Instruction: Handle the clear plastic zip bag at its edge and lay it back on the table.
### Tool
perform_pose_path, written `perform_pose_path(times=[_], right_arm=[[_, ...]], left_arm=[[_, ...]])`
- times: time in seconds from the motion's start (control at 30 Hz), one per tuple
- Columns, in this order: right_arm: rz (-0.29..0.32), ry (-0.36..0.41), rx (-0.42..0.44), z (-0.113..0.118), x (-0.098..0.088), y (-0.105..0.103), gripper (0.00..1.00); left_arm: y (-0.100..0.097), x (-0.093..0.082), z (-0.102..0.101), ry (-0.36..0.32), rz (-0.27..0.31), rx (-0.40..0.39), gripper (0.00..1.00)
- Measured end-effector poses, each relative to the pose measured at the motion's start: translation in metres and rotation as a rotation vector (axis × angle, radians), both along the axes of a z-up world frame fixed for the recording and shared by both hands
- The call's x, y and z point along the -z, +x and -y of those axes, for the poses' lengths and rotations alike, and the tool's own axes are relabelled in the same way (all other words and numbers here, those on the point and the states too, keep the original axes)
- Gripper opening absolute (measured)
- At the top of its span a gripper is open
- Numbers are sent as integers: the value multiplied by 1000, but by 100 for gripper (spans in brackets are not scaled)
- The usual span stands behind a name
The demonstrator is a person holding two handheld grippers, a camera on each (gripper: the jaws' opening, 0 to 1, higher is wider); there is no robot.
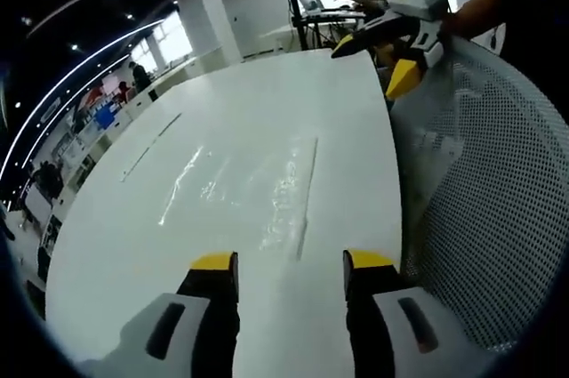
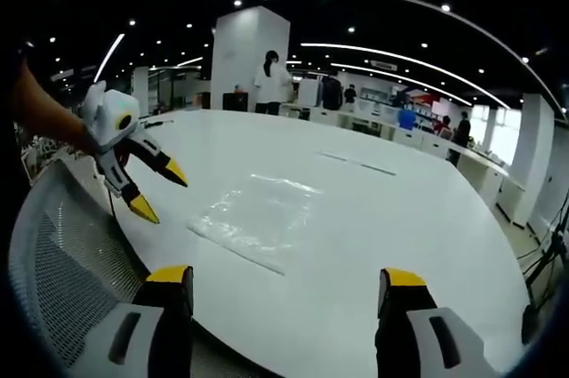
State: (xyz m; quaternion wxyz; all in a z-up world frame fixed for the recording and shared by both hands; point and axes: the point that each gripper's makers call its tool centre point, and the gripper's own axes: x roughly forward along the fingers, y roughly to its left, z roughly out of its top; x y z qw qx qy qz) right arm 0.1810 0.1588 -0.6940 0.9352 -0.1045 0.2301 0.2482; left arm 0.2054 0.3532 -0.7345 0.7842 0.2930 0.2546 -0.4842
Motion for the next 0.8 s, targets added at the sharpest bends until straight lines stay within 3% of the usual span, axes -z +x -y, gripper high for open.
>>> perform_pose_path(times=[0.8], right_arm=[[-6, -17, 5, 2, 1, 0, 82]], left_arm=[[11, 27, 17, 98, -115, 82, 30]])
